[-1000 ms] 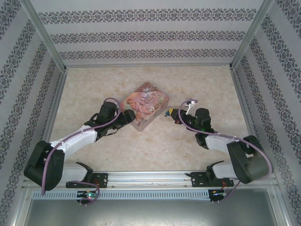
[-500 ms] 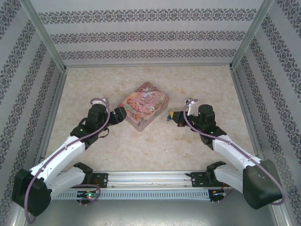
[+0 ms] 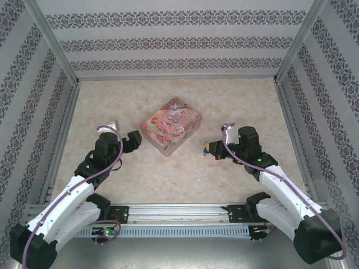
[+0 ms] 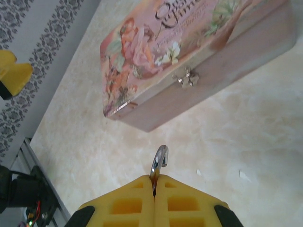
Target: Unlock the padlock with the key
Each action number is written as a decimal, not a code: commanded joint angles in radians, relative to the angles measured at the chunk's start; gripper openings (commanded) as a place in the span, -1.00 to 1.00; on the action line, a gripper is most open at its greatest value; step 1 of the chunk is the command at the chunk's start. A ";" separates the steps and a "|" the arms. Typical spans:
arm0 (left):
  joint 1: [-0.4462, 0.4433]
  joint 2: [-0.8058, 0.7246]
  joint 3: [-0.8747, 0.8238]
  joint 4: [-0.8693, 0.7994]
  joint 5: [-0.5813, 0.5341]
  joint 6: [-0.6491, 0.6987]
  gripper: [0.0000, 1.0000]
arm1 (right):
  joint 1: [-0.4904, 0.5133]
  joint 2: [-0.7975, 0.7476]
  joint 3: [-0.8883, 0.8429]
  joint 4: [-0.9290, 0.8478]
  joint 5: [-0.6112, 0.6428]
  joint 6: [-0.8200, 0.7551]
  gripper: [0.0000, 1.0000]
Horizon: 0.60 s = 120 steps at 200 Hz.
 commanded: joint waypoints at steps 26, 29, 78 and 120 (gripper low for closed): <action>0.013 -0.029 -0.036 -0.016 -0.037 0.049 0.89 | 0.034 -0.044 0.020 -0.134 0.022 -0.016 -1.00; 0.013 -0.029 -0.035 -0.018 -0.039 0.052 0.89 | 0.035 -0.046 0.019 -0.139 0.022 -0.014 -1.00; 0.013 -0.025 -0.011 -0.023 -0.024 0.126 0.95 | 0.073 -0.077 0.034 -0.248 0.039 -0.031 -1.00; 0.015 -0.027 0.026 -0.029 -0.029 0.206 0.99 | 0.107 -0.079 0.040 -0.287 0.045 -0.042 -1.00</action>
